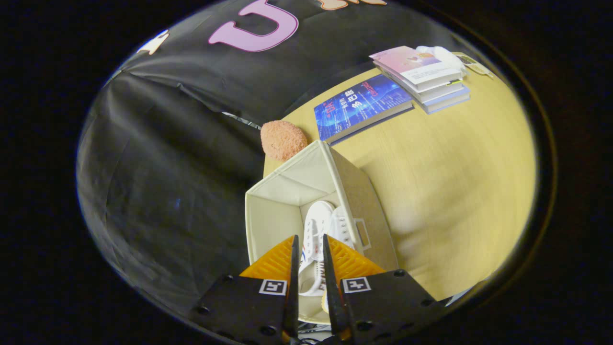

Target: Open the storage box then place both shoes into the box .Put the left shoe in first, then the right shoe, with the right side of both shoes facing outward in a uniform manner.

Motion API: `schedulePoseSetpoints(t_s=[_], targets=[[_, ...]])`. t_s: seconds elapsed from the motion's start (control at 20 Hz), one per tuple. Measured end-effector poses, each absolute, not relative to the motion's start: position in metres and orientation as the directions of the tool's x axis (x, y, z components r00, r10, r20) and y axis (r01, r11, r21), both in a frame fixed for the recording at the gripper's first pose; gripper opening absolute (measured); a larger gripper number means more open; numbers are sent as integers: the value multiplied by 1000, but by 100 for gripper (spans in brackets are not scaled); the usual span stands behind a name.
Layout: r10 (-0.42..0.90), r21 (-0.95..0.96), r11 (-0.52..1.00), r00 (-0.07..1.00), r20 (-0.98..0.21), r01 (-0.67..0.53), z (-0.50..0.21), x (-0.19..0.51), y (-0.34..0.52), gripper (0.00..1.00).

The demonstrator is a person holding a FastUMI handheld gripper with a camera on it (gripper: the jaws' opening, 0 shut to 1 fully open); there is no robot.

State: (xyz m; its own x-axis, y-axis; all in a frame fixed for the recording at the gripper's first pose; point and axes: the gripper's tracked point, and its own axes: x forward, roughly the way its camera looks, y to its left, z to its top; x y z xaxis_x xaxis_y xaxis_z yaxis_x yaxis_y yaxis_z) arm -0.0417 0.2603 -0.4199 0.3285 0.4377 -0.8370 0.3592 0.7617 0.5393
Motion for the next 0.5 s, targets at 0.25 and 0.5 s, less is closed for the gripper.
schedulePoseSetpoints(t_s=[0.25,0.5], targets=[[450,565,749,361,-817,345,-411,-36,257,28],[414,585,740,462,-784,331,-390,-19,225,28]])
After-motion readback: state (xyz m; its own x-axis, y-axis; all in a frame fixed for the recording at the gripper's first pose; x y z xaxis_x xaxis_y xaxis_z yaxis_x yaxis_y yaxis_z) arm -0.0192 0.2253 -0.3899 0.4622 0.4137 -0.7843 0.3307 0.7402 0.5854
